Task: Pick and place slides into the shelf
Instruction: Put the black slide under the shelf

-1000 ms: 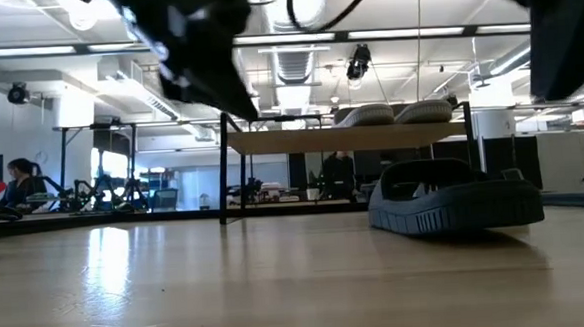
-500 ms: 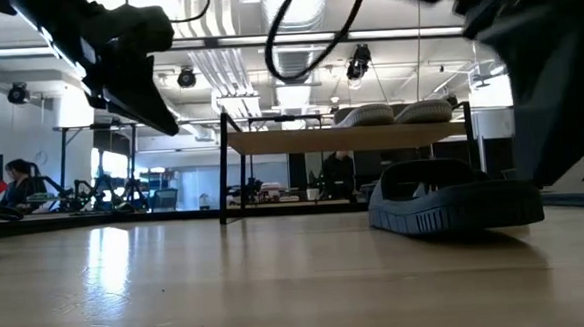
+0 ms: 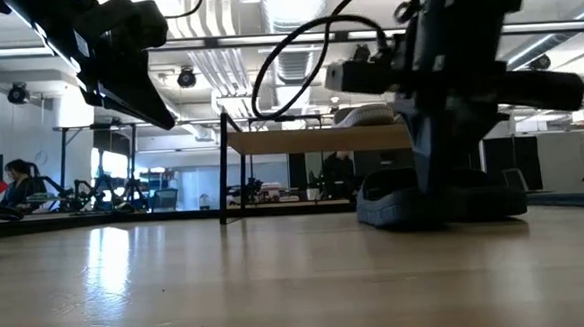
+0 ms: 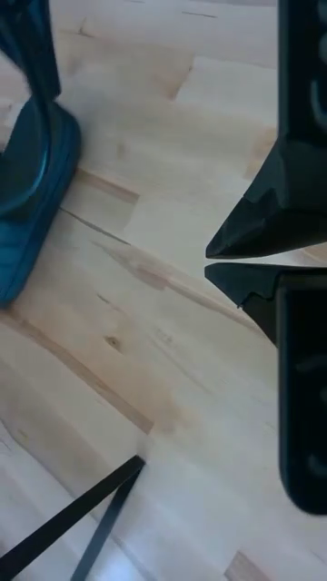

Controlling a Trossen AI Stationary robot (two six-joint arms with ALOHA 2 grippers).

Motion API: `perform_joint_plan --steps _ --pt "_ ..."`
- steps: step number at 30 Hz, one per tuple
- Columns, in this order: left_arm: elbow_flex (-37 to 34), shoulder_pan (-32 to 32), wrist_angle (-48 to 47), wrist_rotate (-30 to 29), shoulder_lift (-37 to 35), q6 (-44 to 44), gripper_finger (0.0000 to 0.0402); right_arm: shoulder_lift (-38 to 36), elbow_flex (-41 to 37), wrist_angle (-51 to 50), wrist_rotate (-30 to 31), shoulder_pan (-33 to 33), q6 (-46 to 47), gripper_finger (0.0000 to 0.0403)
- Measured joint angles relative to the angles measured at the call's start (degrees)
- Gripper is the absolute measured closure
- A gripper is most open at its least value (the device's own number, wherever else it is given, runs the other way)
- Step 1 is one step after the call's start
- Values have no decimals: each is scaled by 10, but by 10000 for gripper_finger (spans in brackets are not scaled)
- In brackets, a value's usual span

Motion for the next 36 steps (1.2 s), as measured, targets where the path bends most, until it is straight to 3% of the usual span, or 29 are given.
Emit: perform_joint_plan --steps 10,19,26,31,36 --pt "0 -19 0 2 0 0 396 0 -2 -64 21 -45 -26 390" --pt "0 -37 -25 21 0 -8 396 -24 8 -37 -4 -22 -63 390" --pt "1 -50 -97 149 -1 -11 396 -92 6 118 -5 49 -161 390" --pt "28 -109 -210 214 -5 -16 396 -99 5 123 27 78 -126 390" --pt "64 -177 -240 301 -5 -39 396 -85 5 129 26 82 -124 390"
